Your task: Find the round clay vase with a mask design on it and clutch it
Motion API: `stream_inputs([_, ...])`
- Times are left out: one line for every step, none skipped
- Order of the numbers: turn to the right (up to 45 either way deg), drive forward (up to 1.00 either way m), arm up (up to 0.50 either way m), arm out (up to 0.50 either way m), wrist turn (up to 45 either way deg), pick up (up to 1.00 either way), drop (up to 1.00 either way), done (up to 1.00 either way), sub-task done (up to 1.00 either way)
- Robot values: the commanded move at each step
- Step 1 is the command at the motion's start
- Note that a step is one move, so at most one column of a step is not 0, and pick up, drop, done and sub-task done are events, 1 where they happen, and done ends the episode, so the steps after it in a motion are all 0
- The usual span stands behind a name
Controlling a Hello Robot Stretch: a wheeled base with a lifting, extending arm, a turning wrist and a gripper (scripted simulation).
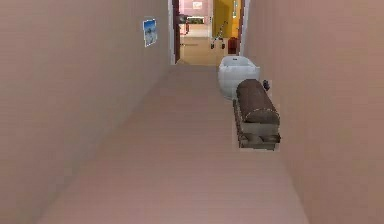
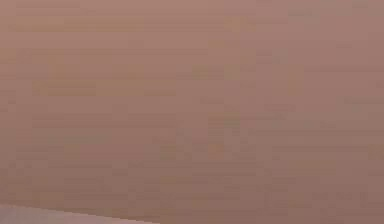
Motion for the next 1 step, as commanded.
stream_inputs([0.0,1.0,0.0,0.0,0.0,0.0,0.0,0.0,0.0])
